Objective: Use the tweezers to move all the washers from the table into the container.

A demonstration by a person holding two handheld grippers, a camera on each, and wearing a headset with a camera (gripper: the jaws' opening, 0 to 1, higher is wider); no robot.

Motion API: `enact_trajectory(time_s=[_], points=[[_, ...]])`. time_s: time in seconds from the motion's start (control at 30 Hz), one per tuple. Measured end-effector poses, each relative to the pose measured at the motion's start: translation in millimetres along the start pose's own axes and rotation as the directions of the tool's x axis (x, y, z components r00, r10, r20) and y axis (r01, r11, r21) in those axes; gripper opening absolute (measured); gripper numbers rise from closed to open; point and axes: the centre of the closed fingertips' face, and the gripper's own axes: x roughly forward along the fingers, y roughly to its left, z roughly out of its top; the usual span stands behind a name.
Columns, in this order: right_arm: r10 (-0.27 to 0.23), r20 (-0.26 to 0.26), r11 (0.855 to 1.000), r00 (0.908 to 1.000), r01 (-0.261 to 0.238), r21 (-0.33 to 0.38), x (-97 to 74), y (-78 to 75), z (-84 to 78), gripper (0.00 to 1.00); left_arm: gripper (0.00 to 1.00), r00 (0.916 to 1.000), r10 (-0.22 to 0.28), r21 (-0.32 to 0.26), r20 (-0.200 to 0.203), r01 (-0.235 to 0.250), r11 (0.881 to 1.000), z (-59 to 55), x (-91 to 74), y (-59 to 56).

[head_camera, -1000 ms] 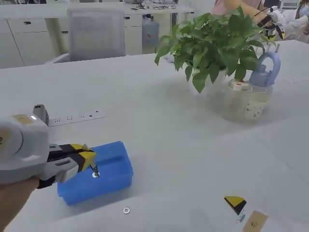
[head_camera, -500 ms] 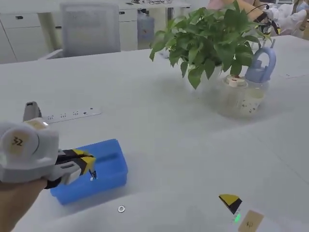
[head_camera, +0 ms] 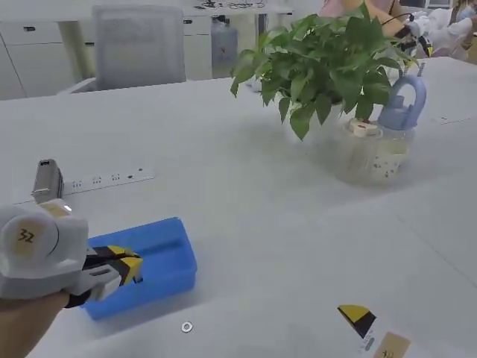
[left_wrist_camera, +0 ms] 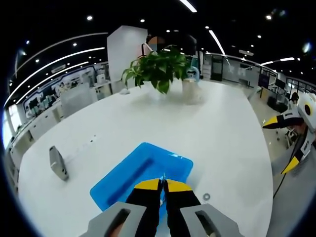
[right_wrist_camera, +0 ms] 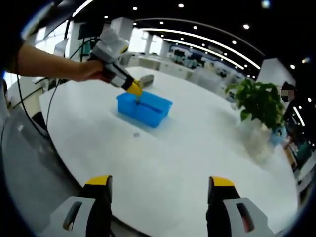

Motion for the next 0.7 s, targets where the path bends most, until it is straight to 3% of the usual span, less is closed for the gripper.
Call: enact_trajectory(time_s=[0.23,0.7], points=[[0.006,0.017,1.0,0.9998,-0.006,0.012,-0.9,0.6,2.8,0.79,0.0,1.0,0.005,-0.005,-0.003,-0.005,1.0,-0.1,-2.2,0.9],[0.023,0.041,0.999,0.9989,-0.024,0.037,-1.7,3.0,6.9,0.86,0.0,0.9986,0.033,-0.003,0.042,-0.033,0.999,14.0,-18.2,3.7]])
